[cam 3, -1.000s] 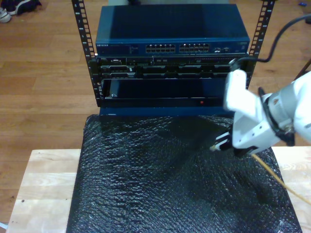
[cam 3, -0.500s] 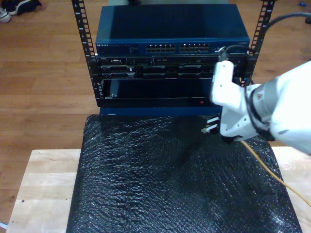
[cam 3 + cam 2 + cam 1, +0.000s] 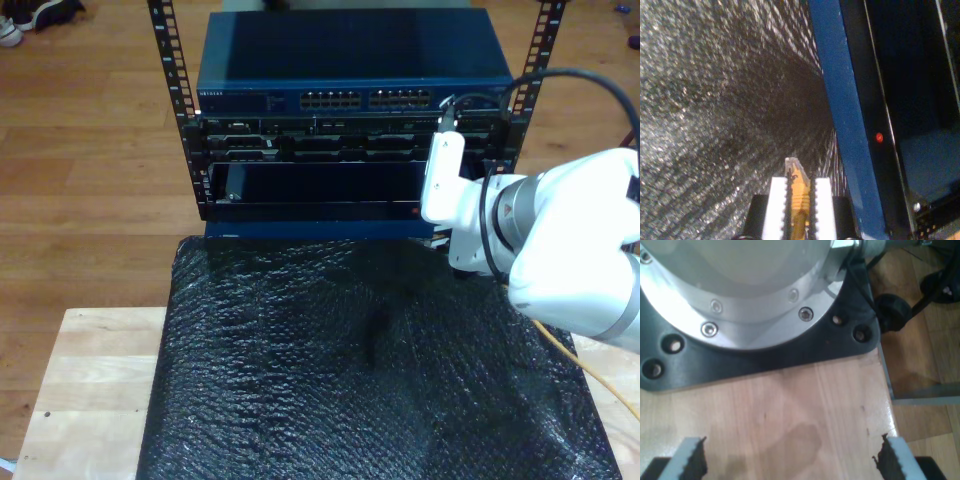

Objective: Grab the cable and plug it in

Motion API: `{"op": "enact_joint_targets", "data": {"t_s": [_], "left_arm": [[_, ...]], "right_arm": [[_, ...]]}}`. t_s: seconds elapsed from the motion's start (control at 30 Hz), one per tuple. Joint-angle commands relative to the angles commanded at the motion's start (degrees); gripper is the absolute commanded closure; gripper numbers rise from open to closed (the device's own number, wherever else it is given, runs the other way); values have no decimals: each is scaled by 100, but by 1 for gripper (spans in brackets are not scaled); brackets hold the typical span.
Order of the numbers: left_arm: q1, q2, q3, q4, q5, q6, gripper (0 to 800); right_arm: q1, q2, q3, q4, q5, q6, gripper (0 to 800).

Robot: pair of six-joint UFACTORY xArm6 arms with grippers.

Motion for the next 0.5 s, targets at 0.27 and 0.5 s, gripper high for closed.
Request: {"op": "enact_joint_targets", "data": {"t_s": [0.27,0.5], "left_arm": [[0,0,0,0,0,0,0],[0,0,0,0,0,0,0]], "right_arm": [[18,0,-193,-70,-88,-18,800],[9,-35,-211,-527,-413,-18,800]]}}
